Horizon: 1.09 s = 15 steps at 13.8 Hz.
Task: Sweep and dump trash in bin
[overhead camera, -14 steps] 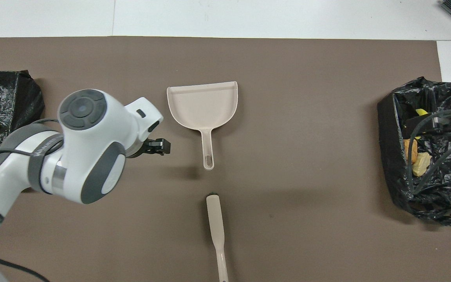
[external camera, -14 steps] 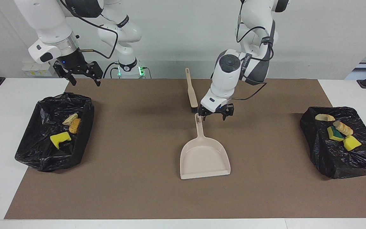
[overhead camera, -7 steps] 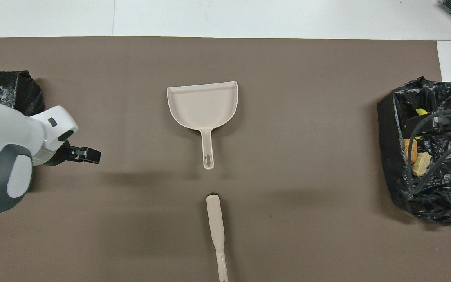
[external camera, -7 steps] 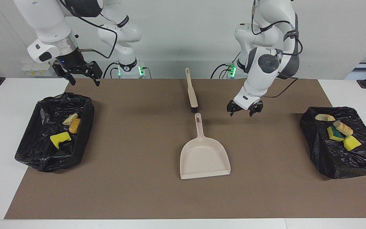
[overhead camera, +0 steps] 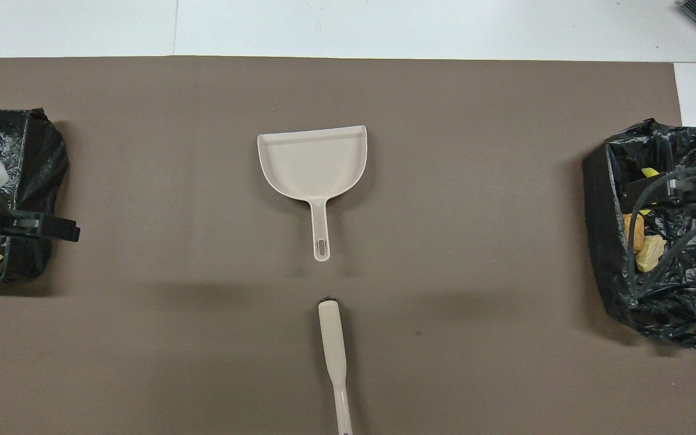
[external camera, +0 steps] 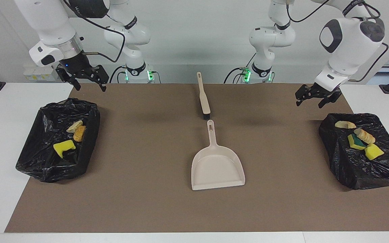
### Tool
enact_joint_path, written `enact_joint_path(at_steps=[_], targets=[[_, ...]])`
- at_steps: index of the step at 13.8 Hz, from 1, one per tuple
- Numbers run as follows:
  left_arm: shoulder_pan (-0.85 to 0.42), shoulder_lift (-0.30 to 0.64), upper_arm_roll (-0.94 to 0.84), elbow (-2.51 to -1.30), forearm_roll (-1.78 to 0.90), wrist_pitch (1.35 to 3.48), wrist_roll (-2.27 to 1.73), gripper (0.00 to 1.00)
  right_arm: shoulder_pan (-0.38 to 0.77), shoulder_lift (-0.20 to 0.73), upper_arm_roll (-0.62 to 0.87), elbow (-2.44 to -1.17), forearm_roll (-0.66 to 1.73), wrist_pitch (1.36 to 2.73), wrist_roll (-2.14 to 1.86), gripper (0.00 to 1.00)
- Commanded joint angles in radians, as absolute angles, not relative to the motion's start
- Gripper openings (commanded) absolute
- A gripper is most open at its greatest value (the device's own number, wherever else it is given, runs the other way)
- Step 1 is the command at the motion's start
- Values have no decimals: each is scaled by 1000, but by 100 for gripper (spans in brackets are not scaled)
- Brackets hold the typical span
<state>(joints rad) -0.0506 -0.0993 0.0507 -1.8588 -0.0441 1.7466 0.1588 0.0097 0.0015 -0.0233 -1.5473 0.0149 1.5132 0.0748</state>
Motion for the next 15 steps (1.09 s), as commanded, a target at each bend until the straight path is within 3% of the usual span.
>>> enact_joint_path(at_steps=[1, 3, 6, 10, 15], targets=[[-32, -69, 43, -1686, -41, 1629, 183, 100, 6, 0, -20, -1560, 26, 1539, 120, 100], [-32, -23, 43, -1576, -38, 1539, 190, 100, 6, -11, -20, -1595, 26, 1607, 124, 100], [-32, 38, 43, -1427, -26, 1448, 190, 100, 6, -12, -20, -1595, 26, 1605, 124, 100], [-34, -12, 40, -1497, -32, 1454, 193, 100, 6, -14, -20, -1595, 26, 1582, 126, 100], [-35, -11, 40, -1494, -29, 1459, 184, 100, 6, -23, -20, -1606, 26, 1578, 126, 100]])
